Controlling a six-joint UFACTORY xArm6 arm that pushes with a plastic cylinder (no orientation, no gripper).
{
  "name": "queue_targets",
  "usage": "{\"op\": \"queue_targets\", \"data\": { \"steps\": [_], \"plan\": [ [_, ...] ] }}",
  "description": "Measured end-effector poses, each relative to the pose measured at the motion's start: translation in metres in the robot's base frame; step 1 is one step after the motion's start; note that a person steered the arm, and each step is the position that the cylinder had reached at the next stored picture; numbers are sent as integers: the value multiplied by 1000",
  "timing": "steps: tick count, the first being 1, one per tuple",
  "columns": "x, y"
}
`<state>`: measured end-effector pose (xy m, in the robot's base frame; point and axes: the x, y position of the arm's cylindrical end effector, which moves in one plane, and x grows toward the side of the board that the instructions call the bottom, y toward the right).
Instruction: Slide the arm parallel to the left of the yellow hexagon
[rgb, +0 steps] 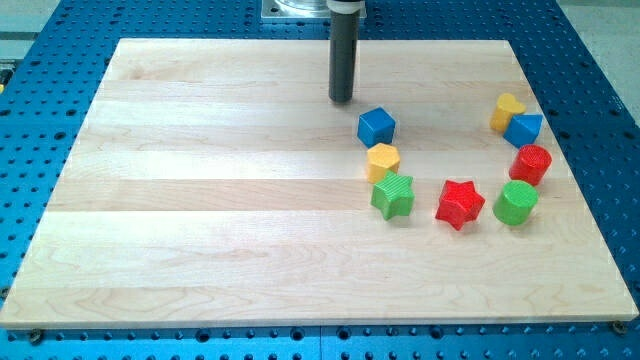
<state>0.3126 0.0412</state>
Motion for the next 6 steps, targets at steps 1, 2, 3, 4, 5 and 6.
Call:
{"op": "queue_targets", "data": {
  "steps": [1, 2, 3, 4, 5, 6],
  "plan": [
    [0, 2],
    [0, 2],
    [0, 2],
    [0, 2],
    [6, -56],
    [67, -99]
  ]
}}
